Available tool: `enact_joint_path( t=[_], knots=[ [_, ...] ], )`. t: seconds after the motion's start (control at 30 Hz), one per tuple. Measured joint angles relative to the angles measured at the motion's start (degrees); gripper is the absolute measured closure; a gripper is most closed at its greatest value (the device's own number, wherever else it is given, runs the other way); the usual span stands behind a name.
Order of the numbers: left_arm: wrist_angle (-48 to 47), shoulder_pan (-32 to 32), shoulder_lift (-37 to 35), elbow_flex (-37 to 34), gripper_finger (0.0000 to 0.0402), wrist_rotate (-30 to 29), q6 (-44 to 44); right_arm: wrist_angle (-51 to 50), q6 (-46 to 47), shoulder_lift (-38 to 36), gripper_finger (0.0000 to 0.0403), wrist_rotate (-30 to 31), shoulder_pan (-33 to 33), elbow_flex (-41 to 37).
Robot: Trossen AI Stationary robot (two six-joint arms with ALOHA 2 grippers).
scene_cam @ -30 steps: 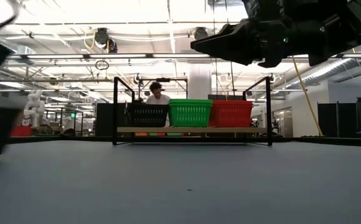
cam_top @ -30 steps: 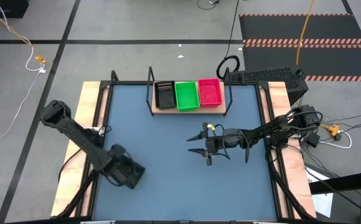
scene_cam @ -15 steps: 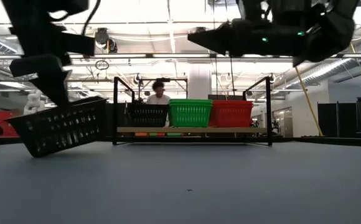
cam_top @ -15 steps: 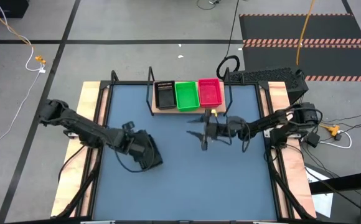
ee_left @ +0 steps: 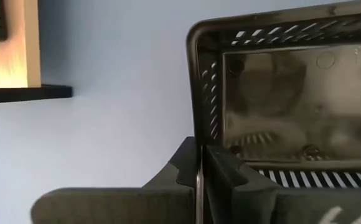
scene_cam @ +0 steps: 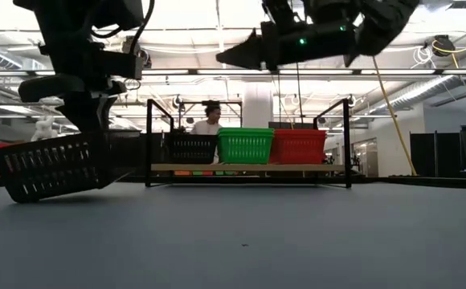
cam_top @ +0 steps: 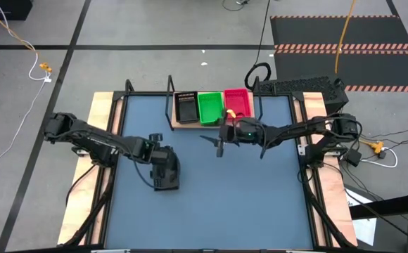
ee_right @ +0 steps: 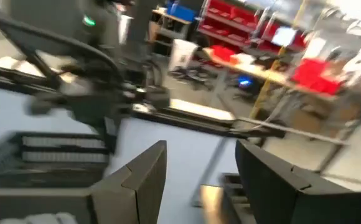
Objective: Stack baskets on shelf by color
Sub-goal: Stack the black bin on top of the black bin on the shelf
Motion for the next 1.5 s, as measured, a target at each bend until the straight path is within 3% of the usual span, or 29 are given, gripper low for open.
enact_joint_path(
  t=[0.2, 0.37, 0.53, 0.77, 1.03, 1.2, 1.5],
  knots=[
    [3.43, 0.84, 0.01, -0.02, 0.0382, -2.86, 1.25, -9.31, 11.66, 0.0, 0.0218, -6.23, 3.1, 3.95],
    [9.7, 1.15, 0.01, -0.02, 0.0393, -3.65, 0.15, -15.9, 13.13, 0.02, 0.0218, -7.18, 8.81, 4.54],
    [11.4, 1.13, 0.01, -0.04, 0.0381, -3.61, -2.63, -16.43, 13.08, 0.02, 0.0218, -5.1, 15.51, 5.78],
    [11.71, 0.82, 0.03, -0.04, 0.0393, -3.62, -11.67, -35.28, 13.84, 6.33, 0.0218, 0.55, 20.36, 19.29],
    [10.15, -1.63, 0.03, -0.07, 0.0392, -6.23, -21.4, -37.59, 4.75, 14.97, 0.0218, 2.76, 19.31, 23.36],
    [10.37, 0.07, 0.03, -0.07, 0.0386, -6.59, -17.98, -36.3, -2.83, 15.47, 0.0218, 7.13, 15.97, 23.29],
    [11.74, 9.25, 0.02, -1.01, 0.0393, -7.87, -12.58, -35.05, 5.88, 12.66, 0.0218, -4.47, 6.3, 25.16]
  ],
)
